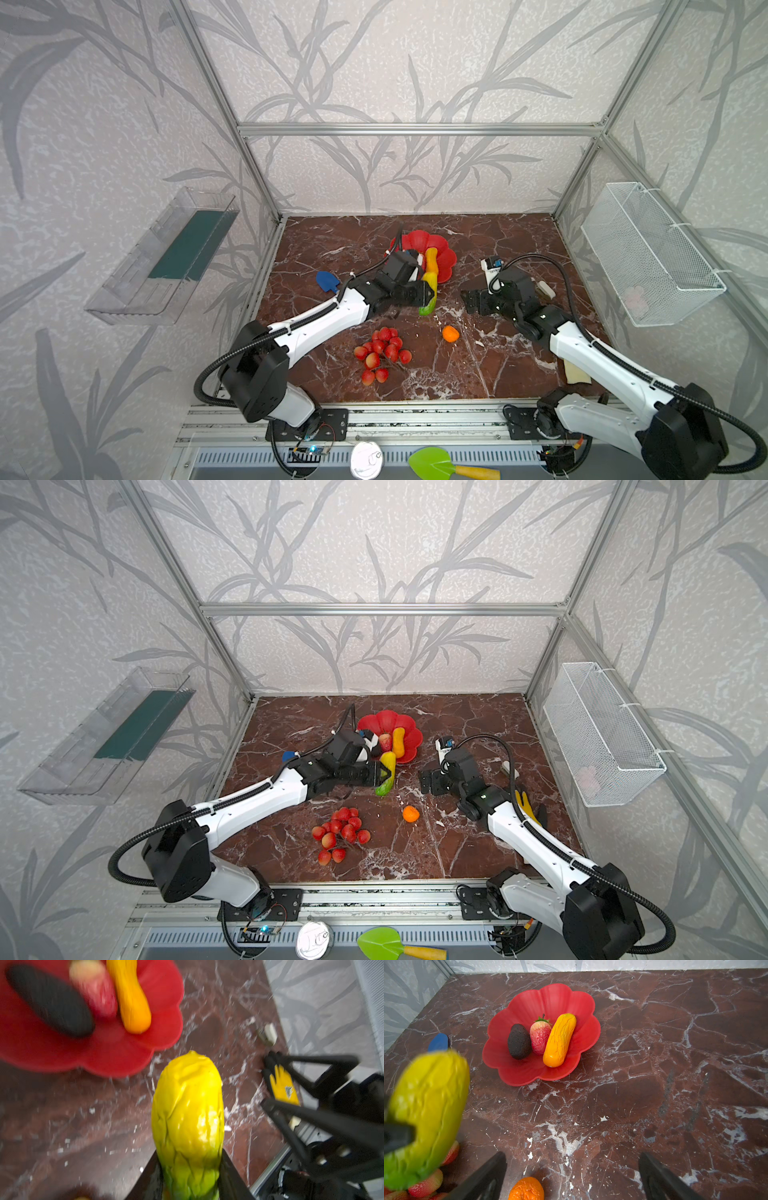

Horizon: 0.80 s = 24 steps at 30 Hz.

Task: Place and organize the fake fruits in the fruit bowl
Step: 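Place the papaya in the red bowl with the left gripper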

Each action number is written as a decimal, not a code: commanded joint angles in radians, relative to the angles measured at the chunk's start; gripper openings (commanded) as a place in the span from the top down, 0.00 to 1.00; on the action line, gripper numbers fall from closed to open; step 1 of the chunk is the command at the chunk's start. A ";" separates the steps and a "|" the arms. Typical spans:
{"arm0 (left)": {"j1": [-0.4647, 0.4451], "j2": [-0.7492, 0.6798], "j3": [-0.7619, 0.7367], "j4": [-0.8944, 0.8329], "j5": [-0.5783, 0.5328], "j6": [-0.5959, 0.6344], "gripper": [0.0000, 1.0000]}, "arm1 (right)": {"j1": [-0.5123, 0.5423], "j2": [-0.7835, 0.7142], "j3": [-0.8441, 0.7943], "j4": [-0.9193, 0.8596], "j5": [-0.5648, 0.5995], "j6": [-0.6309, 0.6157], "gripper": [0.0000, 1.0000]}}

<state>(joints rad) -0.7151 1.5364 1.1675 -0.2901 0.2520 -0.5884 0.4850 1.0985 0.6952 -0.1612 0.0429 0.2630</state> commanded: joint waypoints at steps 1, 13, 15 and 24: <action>0.036 0.120 0.158 -0.016 0.039 0.117 0.62 | -0.003 -0.045 -0.021 -0.005 -0.009 0.014 0.01; 0.121 0.603 0.596 -0.033 0.086 0.141 0.65 | -0.006 -0.140 -0.063 -0.076 -0.014 0.042 0.01; 0.121 0.651 0.635 -0.052 0.071 0.142 0.65 | -0.006 -0.143 -0.068 -0.078 -0.021 0.047 0.01; 0.138 0.710 0.663 -0.042 0.085 0.115 0.45 | -0.005 -0.122 -0.082 -0.064 -0.042 0.055 0.01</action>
<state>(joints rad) -0.5827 2.2475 1.7947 -0.3294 0.3241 -0.4740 0.4839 0.9737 0.6239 -0.2230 0.0158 0.3103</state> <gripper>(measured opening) 0.531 0.991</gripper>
